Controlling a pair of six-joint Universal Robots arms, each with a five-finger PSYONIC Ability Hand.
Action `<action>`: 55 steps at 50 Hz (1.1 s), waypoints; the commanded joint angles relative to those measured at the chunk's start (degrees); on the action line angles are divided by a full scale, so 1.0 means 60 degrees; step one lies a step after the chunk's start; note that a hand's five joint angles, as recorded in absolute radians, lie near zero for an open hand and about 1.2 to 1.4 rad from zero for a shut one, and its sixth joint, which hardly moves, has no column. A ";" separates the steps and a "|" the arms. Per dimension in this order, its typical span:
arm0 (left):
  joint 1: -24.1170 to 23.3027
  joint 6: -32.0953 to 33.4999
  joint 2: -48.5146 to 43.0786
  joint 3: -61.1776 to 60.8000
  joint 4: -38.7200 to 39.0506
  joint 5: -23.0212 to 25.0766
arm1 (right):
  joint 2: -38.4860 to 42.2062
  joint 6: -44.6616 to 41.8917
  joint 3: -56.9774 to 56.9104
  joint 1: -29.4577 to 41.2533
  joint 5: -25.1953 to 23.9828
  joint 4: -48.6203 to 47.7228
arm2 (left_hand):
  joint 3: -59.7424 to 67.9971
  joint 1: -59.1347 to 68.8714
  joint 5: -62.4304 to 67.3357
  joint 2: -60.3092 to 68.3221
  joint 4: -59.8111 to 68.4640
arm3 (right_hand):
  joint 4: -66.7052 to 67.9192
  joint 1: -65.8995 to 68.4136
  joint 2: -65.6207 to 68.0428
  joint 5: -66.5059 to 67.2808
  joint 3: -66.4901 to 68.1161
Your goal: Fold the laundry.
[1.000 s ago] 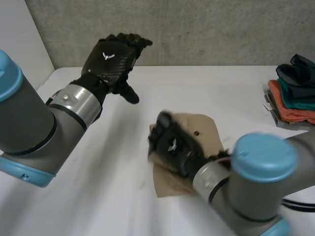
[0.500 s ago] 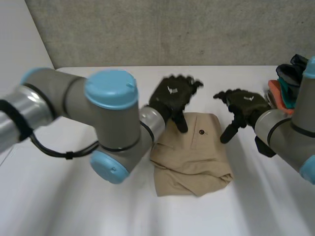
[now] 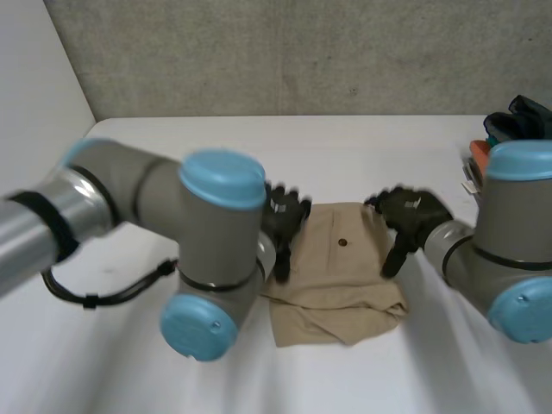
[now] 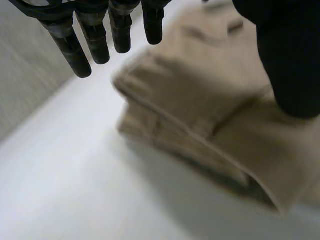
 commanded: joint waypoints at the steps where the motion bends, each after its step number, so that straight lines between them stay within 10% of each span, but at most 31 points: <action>1: 0.0304 -0.0061 0.1928 0.0123 0.0751 0.1177 | -0.2509 -0.0867 0.1717 0.0422 0.0150 -0.1273 | -0.0355 0.0081 -0.0457 -0.0326 -0.0277 | -0.4717 -0.0316 -0.0169 -0.0465 -0.0245; 18: 0.1170 -0.1978 0.2942 0.0182 0.0300 0.6831 | -0.1696 -0.1147 0.5765 0.2268 0.1116 -0.5724 | -0.0208 0.0229 -0.0310 -0.0179 -0.0130 | -0.4717 -0.0316 -0.0169 -0.0465 -0.0245; 36: 0.1038 -0.2068 0.3147 -0.0199 0.0285 0.6849 | 0.0256 -0.1206 0.4184 0.2122 0.1175 -0.7795 | -0.0207 0.0229 -0.0309 -0.0178 -0.0129 | -0.4717 -0.0316 -0.0169 -0.0465 -0.0245; 47: 0.1053 -0.2068 0.3353 -0.0228 0.0300 0.6849 | 0.0738 -0.1162 0.2998 0.2049 0.0780 -0.7707 | -0.0207 0.0229 -0.0309 -0.0178 -0.0129 | 0.6694 1.1096 1.1242 1.0946 1.1166; 55: 0.1068 -0.2053 0.3645 -0.0243 0.0315 0.6849 | 0.0564 -0.1118 0.1841 0.1258 0.0268 -0.7692 | -0.0207 0.0229 -0.0309 -0.0178 -0.0129 | 0.6950 1.1351 1.1498 1.1202 1.1422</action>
